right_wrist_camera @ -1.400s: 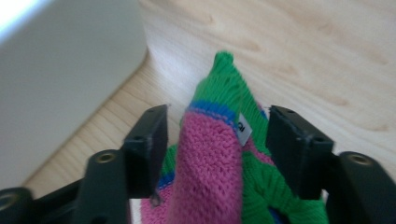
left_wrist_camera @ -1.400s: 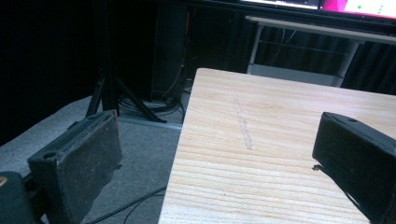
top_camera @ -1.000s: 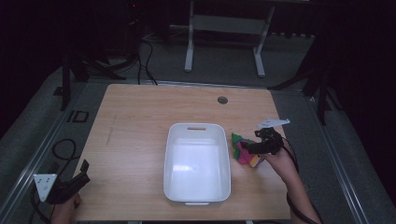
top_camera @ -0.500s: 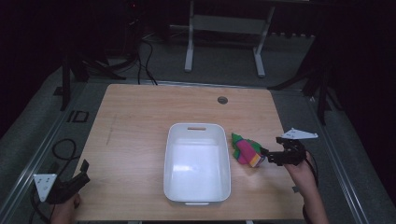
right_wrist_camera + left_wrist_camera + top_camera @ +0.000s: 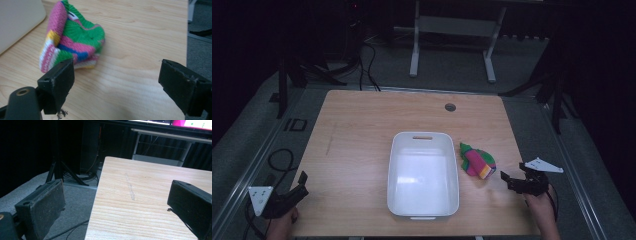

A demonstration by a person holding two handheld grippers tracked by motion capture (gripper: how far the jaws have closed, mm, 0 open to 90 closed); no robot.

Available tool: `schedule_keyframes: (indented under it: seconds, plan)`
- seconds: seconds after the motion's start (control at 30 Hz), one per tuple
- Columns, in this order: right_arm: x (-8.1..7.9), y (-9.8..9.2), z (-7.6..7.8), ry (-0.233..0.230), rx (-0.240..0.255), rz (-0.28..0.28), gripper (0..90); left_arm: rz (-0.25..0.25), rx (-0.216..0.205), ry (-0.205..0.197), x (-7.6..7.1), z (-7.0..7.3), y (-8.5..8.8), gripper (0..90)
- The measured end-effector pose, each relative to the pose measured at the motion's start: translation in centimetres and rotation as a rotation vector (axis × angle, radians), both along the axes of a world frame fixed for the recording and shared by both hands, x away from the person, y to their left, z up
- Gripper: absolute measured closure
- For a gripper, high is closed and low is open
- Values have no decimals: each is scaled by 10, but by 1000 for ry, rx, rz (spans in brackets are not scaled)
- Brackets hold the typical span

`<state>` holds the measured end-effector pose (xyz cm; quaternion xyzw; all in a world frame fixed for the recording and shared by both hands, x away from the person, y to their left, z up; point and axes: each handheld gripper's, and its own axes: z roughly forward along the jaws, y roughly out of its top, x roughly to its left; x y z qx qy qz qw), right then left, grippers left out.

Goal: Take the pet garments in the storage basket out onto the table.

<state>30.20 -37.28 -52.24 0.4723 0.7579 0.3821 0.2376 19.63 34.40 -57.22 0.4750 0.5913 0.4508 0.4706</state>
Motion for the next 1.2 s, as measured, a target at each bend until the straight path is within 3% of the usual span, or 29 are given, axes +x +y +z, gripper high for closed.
schedule_keyframes:
  seconds: [0.17,0.3,0.47,0.63,0.83,1.2]
  plan:
    - [-11,-6,-8,-42,14,-55,127,1,1,-1,0,0,0,18]
    - [-23,-8,-14,-96,14,-135,127,1,3,0,0,0,0,18]
    - [-29,-13,-26,-84,4,-180,128,1,3,-1,0,0,0,18]
    - [-35,-16,-31,-117,8,-226,129,2,6,-1,0,0,-1,18]
    - [-38,-22,-32,-143,48,-253,131,0,3,-2,0,0,0,18]
    - [-36,-24,-34,-148,43,-226,142,1,3,-4,0,0,0,18]
